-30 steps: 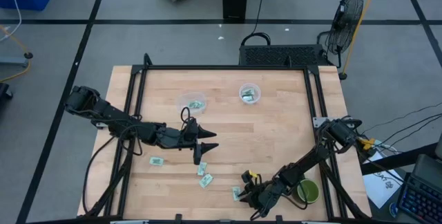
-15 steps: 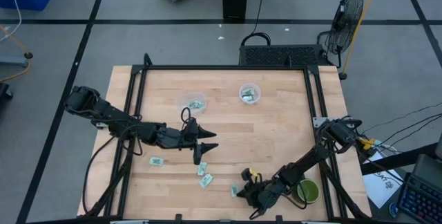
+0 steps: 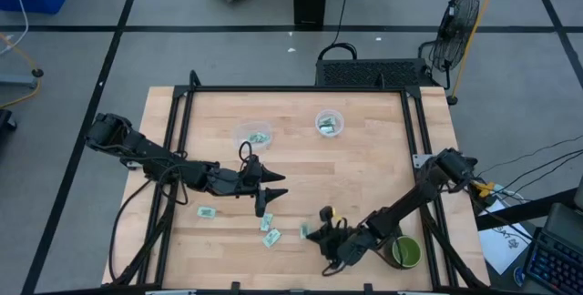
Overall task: Pick and place Stevia / Truvia into bins
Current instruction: Put the stevia packet into the right transparent container
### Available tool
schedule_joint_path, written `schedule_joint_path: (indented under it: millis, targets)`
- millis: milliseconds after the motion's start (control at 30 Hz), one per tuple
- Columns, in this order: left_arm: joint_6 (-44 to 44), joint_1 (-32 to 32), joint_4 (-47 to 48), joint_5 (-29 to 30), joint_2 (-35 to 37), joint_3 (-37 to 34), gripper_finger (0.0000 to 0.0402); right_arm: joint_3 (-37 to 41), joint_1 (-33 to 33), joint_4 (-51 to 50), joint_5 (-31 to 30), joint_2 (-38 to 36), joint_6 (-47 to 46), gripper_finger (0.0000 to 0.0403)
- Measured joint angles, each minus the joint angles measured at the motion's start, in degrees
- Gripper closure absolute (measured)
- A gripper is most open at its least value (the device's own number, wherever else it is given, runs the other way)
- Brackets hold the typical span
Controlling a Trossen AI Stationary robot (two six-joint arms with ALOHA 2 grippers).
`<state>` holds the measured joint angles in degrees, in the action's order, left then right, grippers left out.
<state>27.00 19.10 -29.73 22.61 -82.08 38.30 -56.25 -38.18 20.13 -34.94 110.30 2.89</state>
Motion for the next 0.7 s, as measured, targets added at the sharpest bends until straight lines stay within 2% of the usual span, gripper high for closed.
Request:
schedule_joint_path:
  millis: [133,333,567,700]
  targets:
    - [-0.06,-0.01,-0.01,0.0,0.0,0.0,0.0176,0.0,1.99,-6.95,-4.17,-2.53,-2.1,0.0401]
    - [-1.2,-0.01,0.01,0.0,0.0,0.0,0.0176,0.0,7.56,-15.84,-6.09,-5.69,-4.53,0.0402]
    - [-1.25,0.02,1.32,0.0,0.0,0.0,0.0176,0.31,16.37,-23.31,-8.88,-10.28,-5.85,0.0402]
    - [-1.24,0.01,1.33,0.02,0.0,0.0,0.0176,2.99,21.96,-23.42,-9.6,-14.23,-7.0,0.0402]
